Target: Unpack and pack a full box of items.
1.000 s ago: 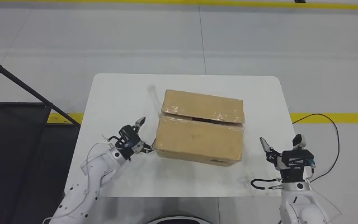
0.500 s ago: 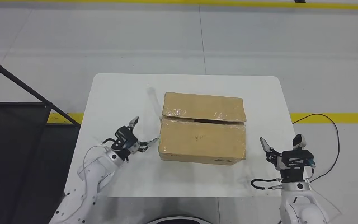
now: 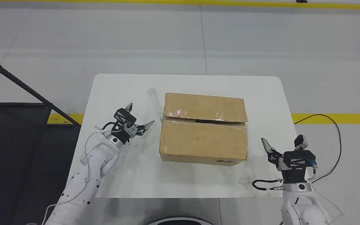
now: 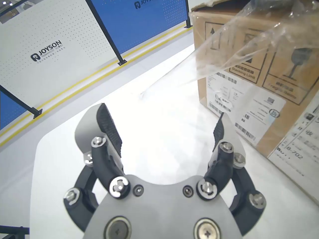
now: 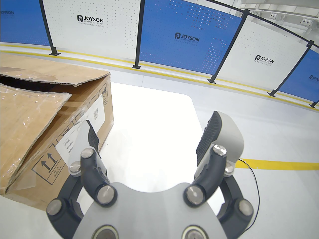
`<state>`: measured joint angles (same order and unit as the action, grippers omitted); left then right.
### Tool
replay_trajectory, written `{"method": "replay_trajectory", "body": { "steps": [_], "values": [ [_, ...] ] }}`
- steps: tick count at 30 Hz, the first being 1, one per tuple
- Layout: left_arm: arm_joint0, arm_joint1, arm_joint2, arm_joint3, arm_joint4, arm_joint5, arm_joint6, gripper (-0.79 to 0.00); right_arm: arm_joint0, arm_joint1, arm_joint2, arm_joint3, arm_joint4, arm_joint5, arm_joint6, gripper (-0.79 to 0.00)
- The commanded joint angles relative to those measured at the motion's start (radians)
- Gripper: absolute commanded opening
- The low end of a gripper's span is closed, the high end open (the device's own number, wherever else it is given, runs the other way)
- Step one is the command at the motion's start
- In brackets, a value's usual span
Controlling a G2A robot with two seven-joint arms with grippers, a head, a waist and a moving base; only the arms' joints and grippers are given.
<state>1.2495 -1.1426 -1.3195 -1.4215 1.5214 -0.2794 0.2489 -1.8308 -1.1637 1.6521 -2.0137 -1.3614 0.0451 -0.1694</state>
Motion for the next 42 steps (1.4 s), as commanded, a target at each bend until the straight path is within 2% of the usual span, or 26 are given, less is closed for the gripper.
{"method": "replay_trajectory", "body": {
  "steps": [1,4,6,8,11,24,29,36,42],
  "values": [
    [0.000,0.000,0.000,0.000,0.001,0.000,0.000,0.000,0.000,0.000,0.000,0.000,0.000,0.000,0.000,0.000],
    [0.000,0.000,0.000,0.000,0.001,0.000,0.000,0.000,0.000,0.000,0.000,0.000,0.000,0.000,0.000,0.000],
    [-0.001,0.000,0.005,0.004,0.033,0.016,-0.038,0.000,0.000,0.000,0.000,0.000,0.000,0.000,0.000,0.000],
    [-0.019,-0.003,0.019,0.016,0.057,0.046,-0.071,0.000,0.000,0.000,0.000,0.000,0.000,0.000,0.000,0.000],
    [-0.059,-0.010,0.043,0.067,0.082,0.082,-0.065,0.000,0.000,0.000,0.000,0.000,0.000,0.000,0.000,0.000],
    [-0.250,-0.070,0.212,0.268,0.166,0.274,0.041,0.000,0.000,0.000,0.000,0.000,0.000,0.000,0.000,0.000],
    [-0.299,-0.093,0.249,0.327,0.179,0.368,0.080,0.000,0.000,0.000,0.000,0.000,0.000,0.000,0.000,0.000],
    [-0.285,-0.101,0.229,0.332,0.178,0.466,0.151,0.000,0.000,0.000,0.000,0.000,0.000,0.000,0.000,0.000],
    [-0.195,-0.089,0.162,0.256,0.175,0.540,0.193,0.000,0.000,0.000,0.000,0.000,0.000,0.000,0.000,0.000]
  ]
}}
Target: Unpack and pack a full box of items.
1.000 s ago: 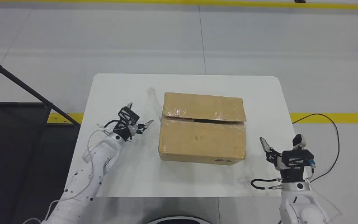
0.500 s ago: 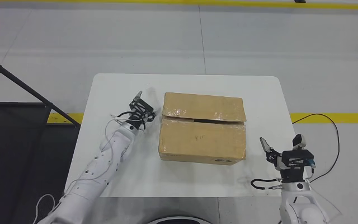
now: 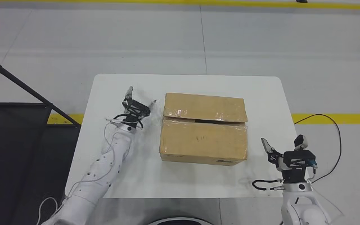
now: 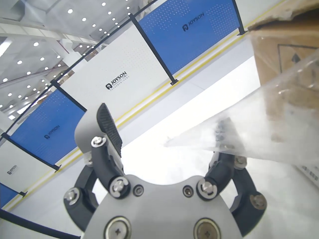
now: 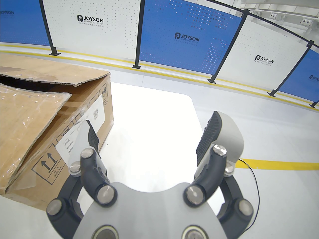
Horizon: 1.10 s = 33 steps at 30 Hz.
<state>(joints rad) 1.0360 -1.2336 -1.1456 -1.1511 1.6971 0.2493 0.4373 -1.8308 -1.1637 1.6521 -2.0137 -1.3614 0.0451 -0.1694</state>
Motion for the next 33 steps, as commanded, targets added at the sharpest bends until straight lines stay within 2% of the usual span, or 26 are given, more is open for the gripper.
{"method": "replay_trajectory", "body": {
  "steps": [1,10,16,20,27,33],
  "values": [
    [0.039,0.005,-0.025,-0.034,-0.003,0.018,0.009,0.000,0.000,0.000,0.000,0.000,0.000,0.000,0.000,0.000],
    [0.250,0.029,-0.162,-0.213,-0.034,0.079,0.034,0.000,0.000,0.000,0.000,0.000,0.000,0.000,0.000,0.000],
    [0.349,0.030,-0.203,-0.258,-0.059,0.098,0.044,0.000,0.000,0.000,0.000,0.000,0.000,0.000,0.000,0.000],
    [0.365,0.026,-0.202,-0.235,-0.077,0.092,0.042,0.000,0.000,0.000,0.000,0.000,0.000,0.000,0.000,0.000],
    [0.350,0.014,-0.183,-0.174,-0.101,0.080,0.048,0.000,0.000,0.000,0.000,0.000,0.000,0.000,0.000,0.000],
    [0.347,0.008,-0.169,-0.157,-0.099,0.040,0.061,0.000,0.000,0.000,0.000,0.000,0.000,0.000,0.000,0.000]
  ]
}}
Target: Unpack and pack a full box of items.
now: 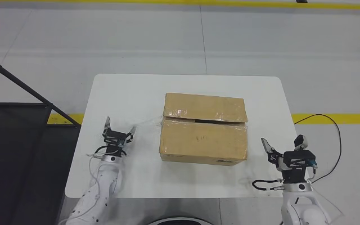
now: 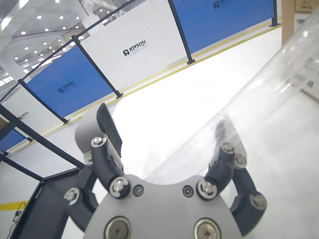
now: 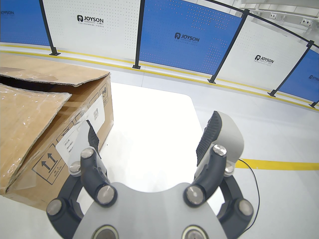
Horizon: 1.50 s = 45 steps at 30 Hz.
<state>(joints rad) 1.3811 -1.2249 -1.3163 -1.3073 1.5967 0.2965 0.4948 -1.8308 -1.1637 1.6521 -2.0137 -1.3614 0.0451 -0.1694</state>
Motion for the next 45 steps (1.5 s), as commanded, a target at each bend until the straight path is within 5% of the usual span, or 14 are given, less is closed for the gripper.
{"method": "replay_trajectory", "body": {
  "steps": [1,13,23,27,35,45],
  "values": [
    [0.005,-0.001,0.002,-0.003,0.003,-0.016,0.008,0.000,0.000,0.000,0.000,0.000,0.000,0.000,0.000,0.000],
    [0.149,0.019,-0.042,-0.160,0.066,-0.185,0.035,0.000,0.000,0.000,0.000,0.000,0.000,0.000,0.000,0.000],
    [0.333,0.046,-0.141,-0.333,0.058,-0.362,0.174,0.000,-0.002,0.002,0.016,-0.083,-0.066,-0.037,0.043,0.000],
    [0.394,0.054,-0.185,-0.391,0.026,-0.408,0.253,0.000,0.009,0.005,0.030,-0.141,-0.029,-0.117,0.127,0.000],
    [0.446,0.059,-0.241,-0.439,-0.055,-0.464,0.321,0.000,0.094,0.021,0.106,-0.146,0.315,-0.442,0.361,0.000],
    [0.446,0.058,-0.243,-0.437,-0.073,-0.466,0.327,0.000,0.109,0.024,0.126,-0.148,0.371,-0.463,0.421,0.000]
  ]
}}
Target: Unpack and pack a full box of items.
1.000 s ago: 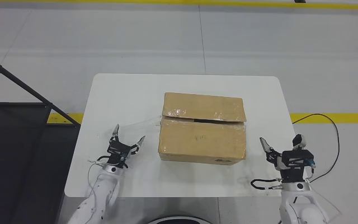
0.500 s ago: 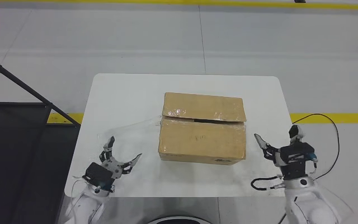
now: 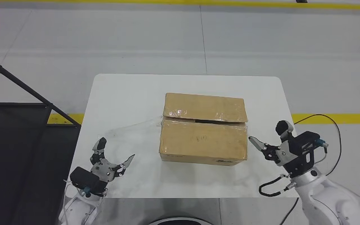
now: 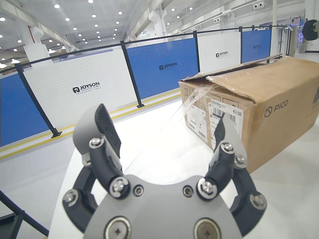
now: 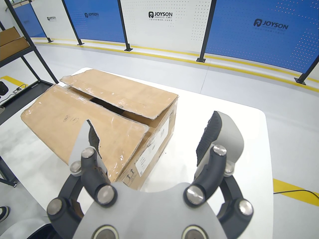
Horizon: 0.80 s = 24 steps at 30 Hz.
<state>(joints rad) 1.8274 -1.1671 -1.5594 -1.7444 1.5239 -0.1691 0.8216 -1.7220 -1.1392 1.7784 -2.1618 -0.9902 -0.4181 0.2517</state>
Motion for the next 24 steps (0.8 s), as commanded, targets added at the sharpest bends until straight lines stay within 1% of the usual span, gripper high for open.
{"method": "replay_trajectory", "body": {
  "steps": [1,4,7,9,11,13,16,18,20,24],
  "values": [
    [0.000,0.000,0.000,0.000,0.000,0.000,0.000,0.000,0.000,0.000,0.000,0.000,0.000,0.000,0.000,0.000],
    [0.000,0.000,0.000,0.000,0.000,0.000,0.000,0.000,0.000,0.000,0.000,0.000,0.000,0.000,0.000,0.000],
    [-0.014,-0.001,0.006,-0.016,-0.018,-0.013,-0.029,0.000,0.011,0.000,-0.013,0.009,0.005,0.003,0.000,0.000],
    [-0.019,-0.002,0.007,-0.026,-0.051,-0.031,-0.035,0.000,0.030,0.000,-0.015,0.034,0.074,-0.005,0.015,0.000],
    [-0.022,-0.004,0.003,-0.035,-0.100,-0.048,-0.033,0.000,0.058,0.003,-0.009,0.065,0.189,-0.033,0.062,0.000],
    [-0.027,-0.004,-0.006,-0.040,-0.158,-0.088,-0.038,0.000,0.088,0.008,0.000,0.099,0.325,-0.062,0.156,0.000],
    [-0.030,-0.004,-0.022,-0.047,-0.212,-0.116,-0.051,0.000,0.153,0.021,0.014,0.159,0.548,-0.072,0.346,0.000],
    [-0.030,-0.005,-0.025,-0.051,-0.233,-0.126,-0.054,0.000,0.205,0.031,0.015,0.204,0.678,-0.057,0.485,0.000],
    [-0.030,-0.005,-0.026,-0.052,-0.260,-0.155,-0.055,0.000,0.256,0.040,0.012,0.254,0.790,-0.031,0.603,0.000],
    [-0.031,-0.004,-0.039,-0.049,-0.281,-0.186,-0.059,0.000,0.350,0.054,-0.010,0.354,0.961,0.020,0.783,0.000]
  ]
}}
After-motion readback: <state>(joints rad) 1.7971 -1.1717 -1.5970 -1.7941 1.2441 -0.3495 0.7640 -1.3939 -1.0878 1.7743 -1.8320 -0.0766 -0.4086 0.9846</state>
